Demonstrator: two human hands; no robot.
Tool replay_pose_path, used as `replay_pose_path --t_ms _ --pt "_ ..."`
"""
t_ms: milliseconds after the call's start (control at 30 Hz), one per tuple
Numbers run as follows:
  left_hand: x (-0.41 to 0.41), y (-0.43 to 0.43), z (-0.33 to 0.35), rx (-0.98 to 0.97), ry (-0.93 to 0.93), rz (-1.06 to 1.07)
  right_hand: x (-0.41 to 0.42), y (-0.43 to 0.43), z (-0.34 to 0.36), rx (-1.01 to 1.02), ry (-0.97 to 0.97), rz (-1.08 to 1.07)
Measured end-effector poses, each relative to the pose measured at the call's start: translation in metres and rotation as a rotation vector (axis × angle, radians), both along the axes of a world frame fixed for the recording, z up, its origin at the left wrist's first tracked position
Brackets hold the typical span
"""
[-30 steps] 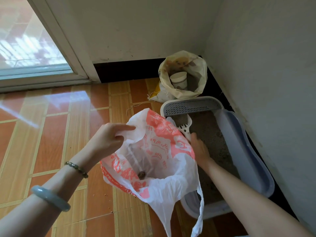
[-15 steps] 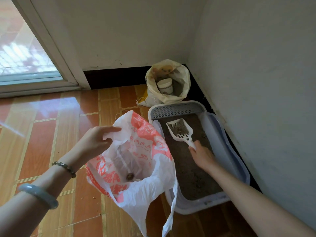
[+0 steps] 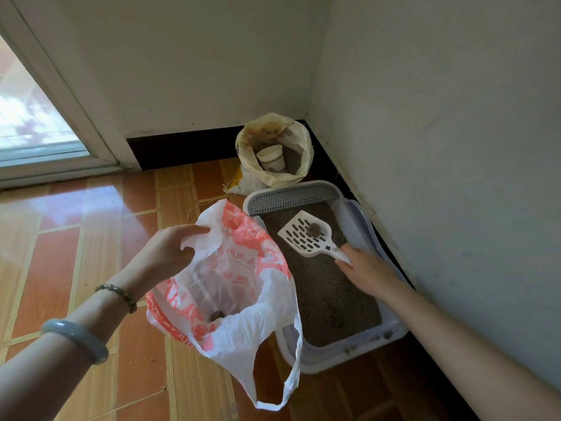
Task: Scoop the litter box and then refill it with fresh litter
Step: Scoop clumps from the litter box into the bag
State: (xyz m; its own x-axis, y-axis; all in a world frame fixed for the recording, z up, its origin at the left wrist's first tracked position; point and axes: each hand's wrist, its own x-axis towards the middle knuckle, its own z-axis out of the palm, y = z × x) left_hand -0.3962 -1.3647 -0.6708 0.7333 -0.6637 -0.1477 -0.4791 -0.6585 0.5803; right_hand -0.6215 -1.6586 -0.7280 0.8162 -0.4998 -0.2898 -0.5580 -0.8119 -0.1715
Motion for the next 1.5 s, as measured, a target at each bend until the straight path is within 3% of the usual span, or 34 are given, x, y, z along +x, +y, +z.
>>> replay_pose_path --t_ms 967,1233,1367,1500 --pt "0.002 0.0 -0.009 0.02 0.002 0.04 -0.007 -0.014 0.015 -0.009 -0.033 0.043" --pt "0.004 -0.004 -0.009 0.011 0.021 0.058 0.022 -0.008 0.088 -0.078 -0.232 0.081" --pt "0.005 -0.005 -0.01 -0.017 0.037 0.066 0.036 0.021 0.128 -0.125 -0.312 0.189" --pt "0.006 -0.005 -0.008 -0.065 0.093 0.106 0.045 0.056 0.132 -0.301 -0.327 0.342"
